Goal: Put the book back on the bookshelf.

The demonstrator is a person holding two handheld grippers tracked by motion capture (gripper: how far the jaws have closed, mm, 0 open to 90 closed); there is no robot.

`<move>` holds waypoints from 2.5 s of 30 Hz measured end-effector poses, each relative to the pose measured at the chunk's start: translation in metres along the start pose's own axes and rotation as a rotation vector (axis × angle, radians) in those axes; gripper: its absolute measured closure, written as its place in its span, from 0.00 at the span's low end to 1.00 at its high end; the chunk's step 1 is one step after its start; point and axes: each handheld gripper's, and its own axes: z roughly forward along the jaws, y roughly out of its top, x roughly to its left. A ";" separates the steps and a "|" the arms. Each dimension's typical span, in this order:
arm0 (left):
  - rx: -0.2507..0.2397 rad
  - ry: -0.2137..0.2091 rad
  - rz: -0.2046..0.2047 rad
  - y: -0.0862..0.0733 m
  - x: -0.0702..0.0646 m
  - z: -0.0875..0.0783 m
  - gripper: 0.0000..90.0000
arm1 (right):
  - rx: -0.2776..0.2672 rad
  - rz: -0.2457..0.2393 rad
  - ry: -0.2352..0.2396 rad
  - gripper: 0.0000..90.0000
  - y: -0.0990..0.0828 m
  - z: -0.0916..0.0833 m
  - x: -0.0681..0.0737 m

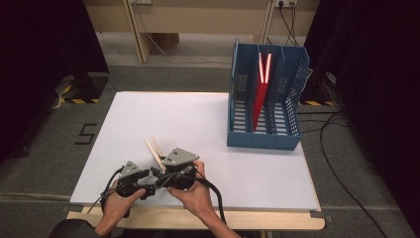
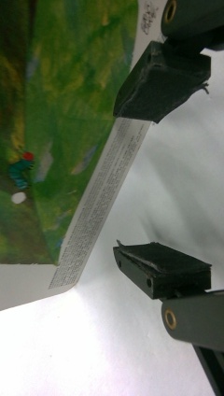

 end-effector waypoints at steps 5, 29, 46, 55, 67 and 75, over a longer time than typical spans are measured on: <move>-0.016 0.006 -0.006 0.001 0.002 -0.002 0.30 | -0.014 0.003 -0.008 0.53 0.000 -0.005 -0.002; 0.021 0.100 0.022 0.003 0.032 -0.017 0.28 | 0.022 0.033 -0.047 0.44 -0.034 -0.006 0.005; 0.040 0.091 0.032 0.002 0.030 -0.014 0.28 | 0.025 0.035 -0.069 0.47 -0.057 0.012 0.008; 0.043 0.091 0.035 0.002 0.029 -0.014 0.28 | -0.002 0.046 -0.095 0.52 -0.066 0.019 0.006; 0.049 0.086 0.037 0.001 0.029 -0.013 0.28 | -0.030 0.018 -0.125 0.65 -0.073 0.027 0.003; 0.050 0.084 0.037 0.001 0.029 -0.013 0.28 | -0.043 -0.024 -0.122 0.83 -0.071 0.020 -0.012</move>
